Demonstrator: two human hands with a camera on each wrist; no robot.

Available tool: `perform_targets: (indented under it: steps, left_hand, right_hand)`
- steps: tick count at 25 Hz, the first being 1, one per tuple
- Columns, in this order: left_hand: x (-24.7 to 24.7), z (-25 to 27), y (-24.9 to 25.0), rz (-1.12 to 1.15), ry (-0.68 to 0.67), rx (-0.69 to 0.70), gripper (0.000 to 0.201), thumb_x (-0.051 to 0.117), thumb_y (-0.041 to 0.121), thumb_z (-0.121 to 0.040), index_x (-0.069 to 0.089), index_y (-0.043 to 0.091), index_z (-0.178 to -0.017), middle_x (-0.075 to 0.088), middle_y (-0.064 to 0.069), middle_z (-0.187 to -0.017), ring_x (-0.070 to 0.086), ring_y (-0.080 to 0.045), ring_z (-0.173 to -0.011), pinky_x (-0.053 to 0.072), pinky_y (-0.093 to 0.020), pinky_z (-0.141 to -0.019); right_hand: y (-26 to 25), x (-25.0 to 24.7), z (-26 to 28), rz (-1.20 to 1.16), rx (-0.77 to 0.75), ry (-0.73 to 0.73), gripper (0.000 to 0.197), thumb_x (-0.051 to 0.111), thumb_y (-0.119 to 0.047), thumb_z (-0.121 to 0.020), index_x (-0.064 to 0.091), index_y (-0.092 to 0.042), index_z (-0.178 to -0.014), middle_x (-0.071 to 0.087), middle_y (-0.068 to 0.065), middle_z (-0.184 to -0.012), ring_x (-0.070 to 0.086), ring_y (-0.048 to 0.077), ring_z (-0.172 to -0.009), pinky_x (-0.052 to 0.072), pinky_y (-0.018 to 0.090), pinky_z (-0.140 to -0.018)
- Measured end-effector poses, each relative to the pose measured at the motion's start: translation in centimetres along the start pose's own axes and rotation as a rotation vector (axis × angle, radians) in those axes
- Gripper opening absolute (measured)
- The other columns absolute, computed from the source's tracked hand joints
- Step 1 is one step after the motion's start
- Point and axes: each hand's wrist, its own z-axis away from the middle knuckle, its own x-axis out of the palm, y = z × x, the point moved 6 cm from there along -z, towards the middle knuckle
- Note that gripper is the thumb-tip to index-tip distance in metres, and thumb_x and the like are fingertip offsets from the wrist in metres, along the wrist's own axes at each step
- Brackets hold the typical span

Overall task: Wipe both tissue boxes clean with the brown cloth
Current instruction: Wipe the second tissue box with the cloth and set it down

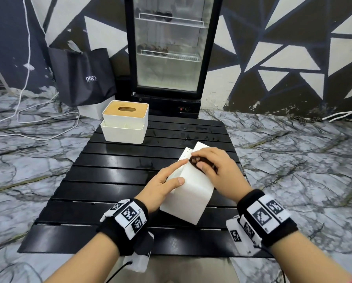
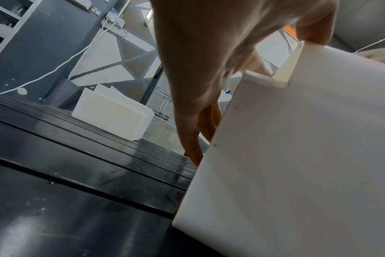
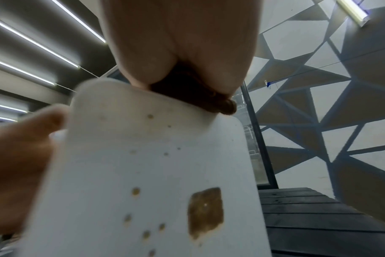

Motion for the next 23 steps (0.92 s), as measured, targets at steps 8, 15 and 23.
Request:
perform_targets:
  steps: [8, 15, 23]
  left_hand:
    - [0.2, 0.0, 0.0, -0.028, -0.005, 0.001, 0.050, 0.055, 0.059, -0.066, 0.047, 0.068, -0.114, 0.045, 0.013, -0.139, 0.038, -0.007, -0.132, 0.027, -0.041, -0.115]
    - [0.5, 0.3, -0.2, -0.063, 0.022, 0.022, 0.050, 0.049, 0.062, -0.067, 0.043, 0.070, -0.116, 0.042, 0.017, -0.137, 0.035, 0.002, -0.130, 0.022, -0.034, -0.116]
    - [0.3, 0.3, -0.4, -0.066, -0.013, 0.024, 0.055, 0.052, 0.061, -0.071, 0.043, 0.061, -0.125, 0.044, 0.014, -0.142, 0.033, -0.001, -0.135, 0.020, -0.037, -0.117]
  right_hand:
    - [3.3, -0.4, -3.1, 0.038, 0.132, 0.021, 0.029, 0.049, -0.015, -0.091, 0.058, -0.024, -0.116, 0.056, -0.002, -0.120, 0.045, 0.020, -0.113, 0.028, 0.025, -0.095]
    - [-0.1, 0.5, 0.7, -0.034, 0.010, 0.084, 0.029, 0.048, -0.022, -0.086, 0.060, -0.028, -0.111, 0.057, -0.013, -0.106, 0.046, 0.010, -0.106, 0.030, 0.020, -0.096]
    - [-2.9, 1.4, 3.9, -0.009, -0.087, 0.036, 0.032, 0.041, -0.035, -0.088, 0.057, -0.028, -0.115, 0.053, -0.018, -0.109, 0.045, 0.007, -0.108, 0.028, 0.012, -0.096]
